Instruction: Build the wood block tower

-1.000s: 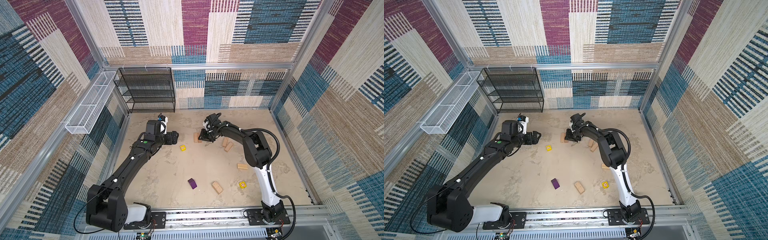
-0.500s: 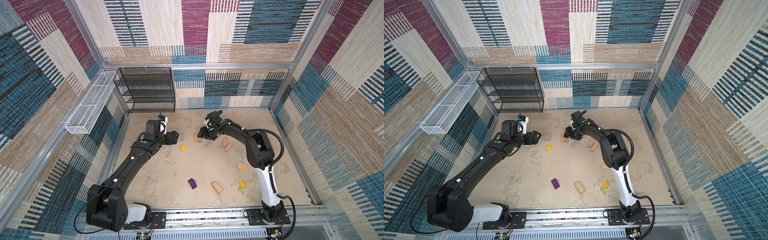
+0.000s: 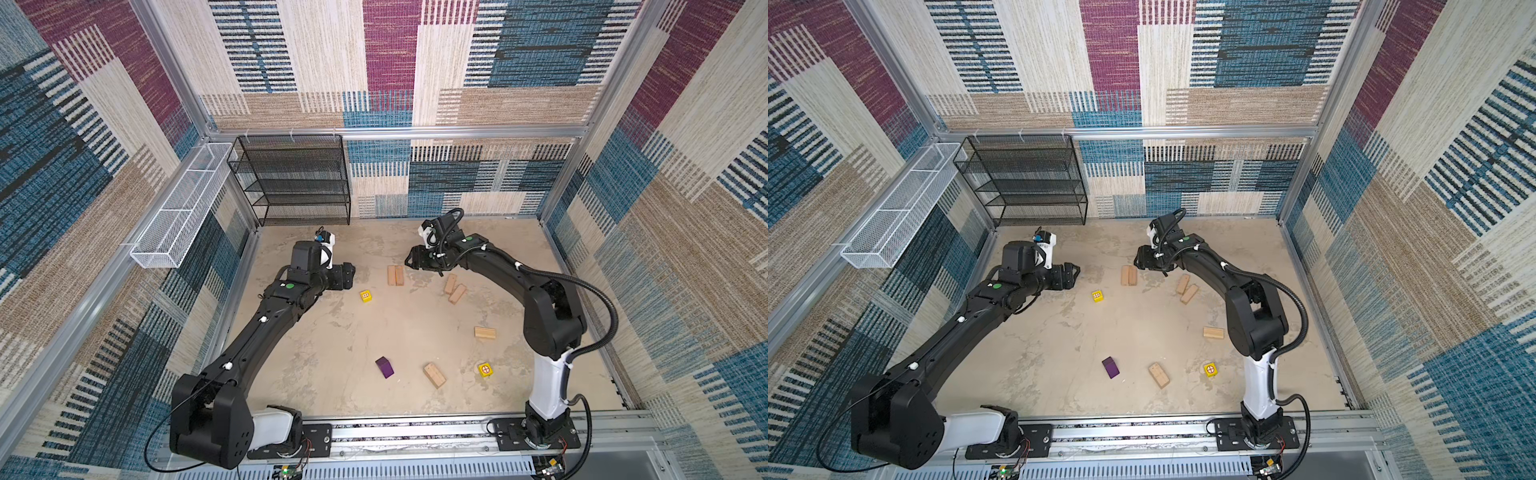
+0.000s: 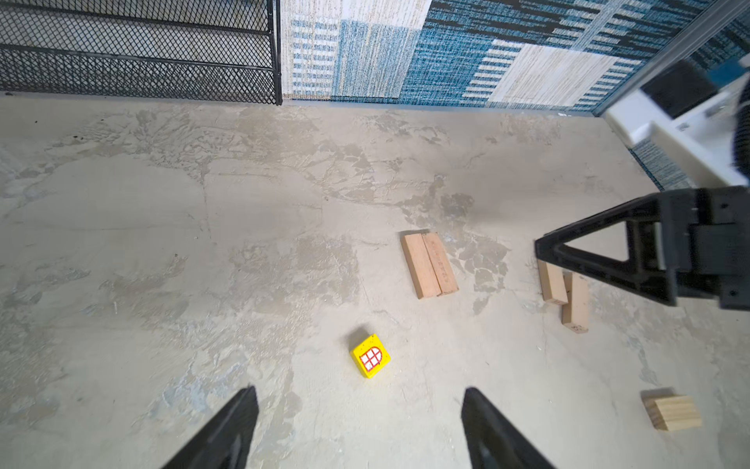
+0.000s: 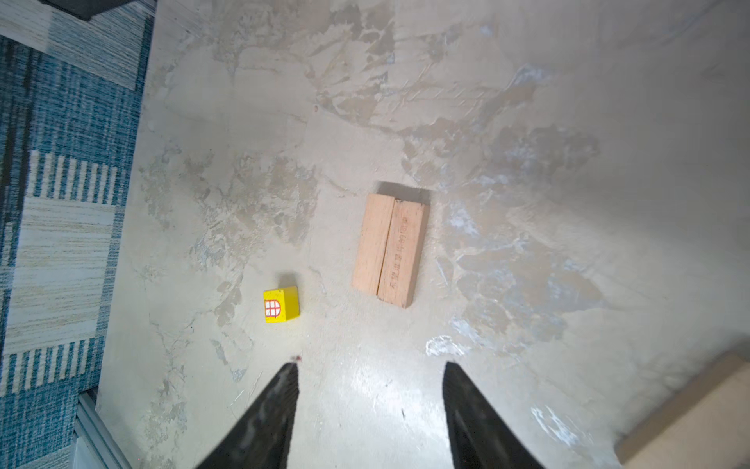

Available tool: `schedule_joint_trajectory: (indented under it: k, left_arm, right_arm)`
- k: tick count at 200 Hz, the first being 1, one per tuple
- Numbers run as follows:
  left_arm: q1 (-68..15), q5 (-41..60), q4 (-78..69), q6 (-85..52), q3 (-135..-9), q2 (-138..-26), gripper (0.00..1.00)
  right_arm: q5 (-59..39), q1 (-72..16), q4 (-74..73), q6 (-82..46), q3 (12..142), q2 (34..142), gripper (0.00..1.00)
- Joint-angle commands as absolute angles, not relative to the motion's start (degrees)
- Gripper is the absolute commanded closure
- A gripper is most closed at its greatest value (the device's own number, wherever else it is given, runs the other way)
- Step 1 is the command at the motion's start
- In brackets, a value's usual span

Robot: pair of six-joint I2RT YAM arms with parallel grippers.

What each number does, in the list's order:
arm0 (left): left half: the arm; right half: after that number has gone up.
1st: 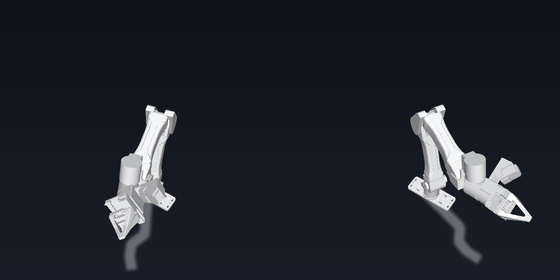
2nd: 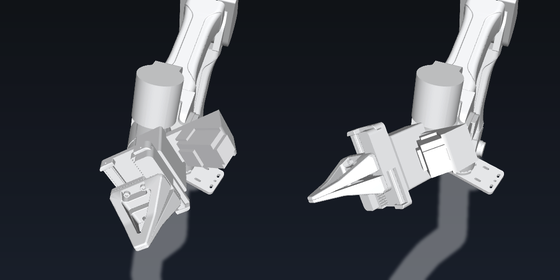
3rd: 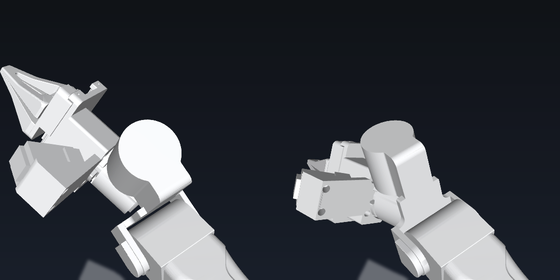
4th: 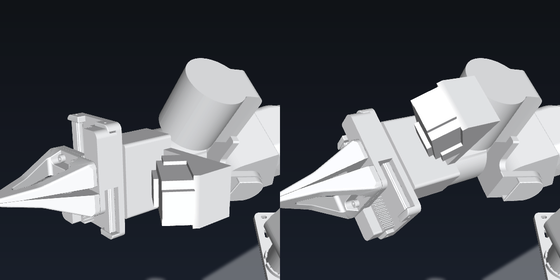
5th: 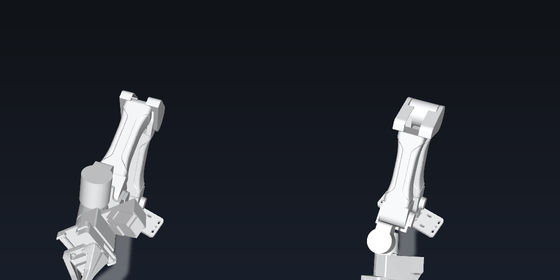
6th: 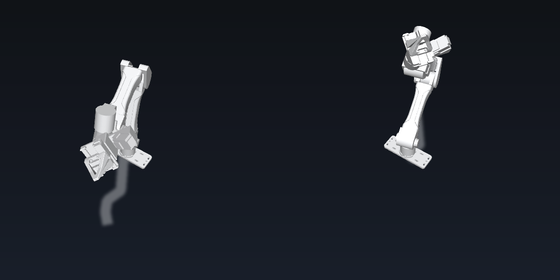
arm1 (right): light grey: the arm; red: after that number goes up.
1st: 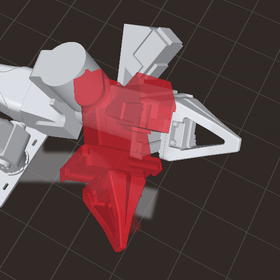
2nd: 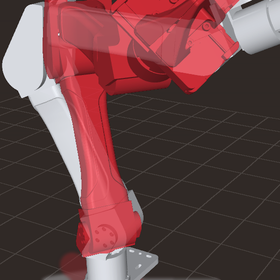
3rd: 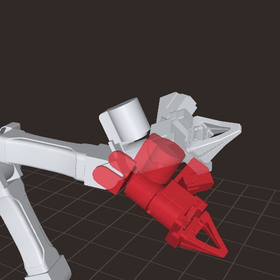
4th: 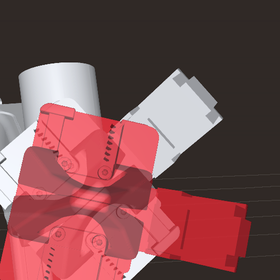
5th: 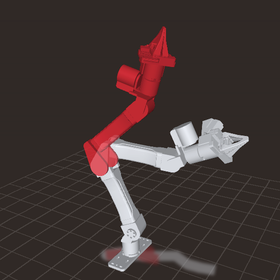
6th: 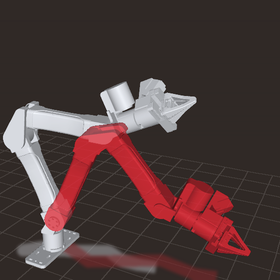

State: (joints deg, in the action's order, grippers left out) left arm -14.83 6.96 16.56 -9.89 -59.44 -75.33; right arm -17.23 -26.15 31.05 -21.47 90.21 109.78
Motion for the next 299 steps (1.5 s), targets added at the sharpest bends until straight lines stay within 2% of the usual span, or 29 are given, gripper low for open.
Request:
schedule_joint_trajectory:
  k: [1,51,88,115,146,215,299]
  left_arm:
    - [-15.9,5.4,17.2,-7.8,-61.4,-74.5,0.18]
    - [-22.9,-0.2,18.6,-9.7,-63.6,-73.2,0.19]
    - [-29.5,-4.7,20.5,-10.6,-66.7,-76.3,0.20]
    - [-33.3,-6.4,20.8,-10.8,-69.4,-79.0,0.21]
    - [-36.5,-7.8,21.6,-9.6,-73.7,-82.9,0.21]
    - [-42.3,-8.7,27.4,-8.2,-90.5,-98.2,0.27]
    - [-47.7,-8.0,37.8,-8.2,-116.9,-123.2,0.30]
  right_arm:
    - [-14.0,-25.7,27.2,-16.7,85.7,104.7,0.41]
    - [-9.7,-23.5,24.5,-14.1,75.1,91.5,0.40]
    - [-6.1,-22.2,21.7,-15.2,68.1,82.8,0.38]
    - [-2.1,-21.4,19.4,-15.8,64.0,77.3,0.18]
    - [0.5,-19.8,19.6,-16.4,62.8,73.6,0.00]
    - [-2.2,-16.0,22.6,-18.4,58.7,69.6,0.00]
    - [-5.5,-15.1,22.5,-21.5,47.3,60.8,0.26]
